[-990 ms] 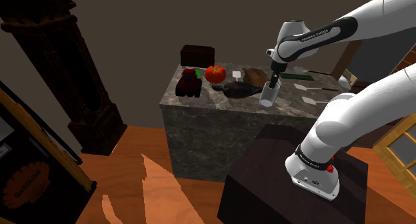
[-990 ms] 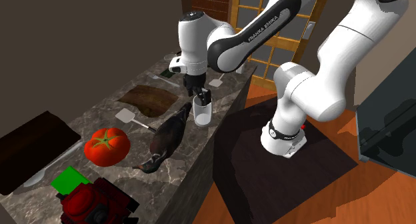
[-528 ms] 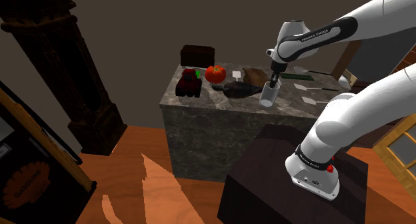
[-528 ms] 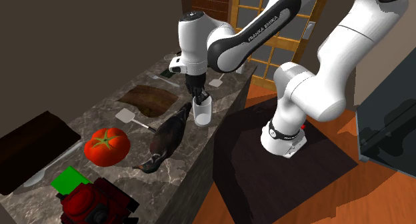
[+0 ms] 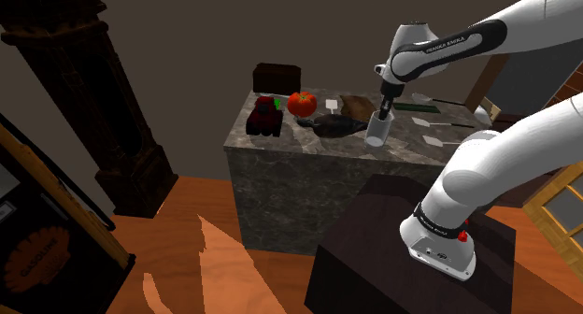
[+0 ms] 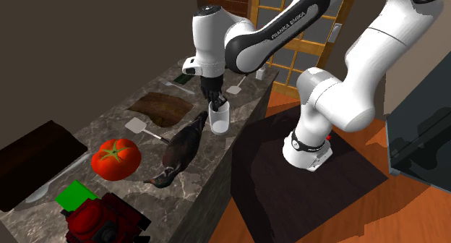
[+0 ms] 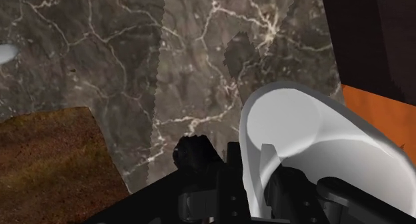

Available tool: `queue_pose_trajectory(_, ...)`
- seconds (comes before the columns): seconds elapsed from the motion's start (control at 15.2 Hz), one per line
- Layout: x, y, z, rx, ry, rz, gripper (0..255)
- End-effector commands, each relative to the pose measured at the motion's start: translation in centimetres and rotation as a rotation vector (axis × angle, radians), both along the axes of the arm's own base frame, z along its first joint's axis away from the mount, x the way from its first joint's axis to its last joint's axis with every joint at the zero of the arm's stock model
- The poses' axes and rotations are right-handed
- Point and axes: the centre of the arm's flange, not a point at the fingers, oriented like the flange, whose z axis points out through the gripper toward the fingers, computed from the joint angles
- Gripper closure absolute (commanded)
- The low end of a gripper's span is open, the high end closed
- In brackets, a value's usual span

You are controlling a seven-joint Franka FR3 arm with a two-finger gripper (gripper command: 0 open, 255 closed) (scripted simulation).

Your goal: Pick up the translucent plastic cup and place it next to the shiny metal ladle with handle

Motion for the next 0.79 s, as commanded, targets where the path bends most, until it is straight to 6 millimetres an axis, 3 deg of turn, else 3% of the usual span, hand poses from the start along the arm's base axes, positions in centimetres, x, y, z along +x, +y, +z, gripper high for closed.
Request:
queue_pose_trajectory(0.0,0.0,0.0,1.0,0.000,0.000,0.000,255)
queue_pose_trajectory(0.73,0.0,0.0,6.8,0.000,0.000,0.000,255)
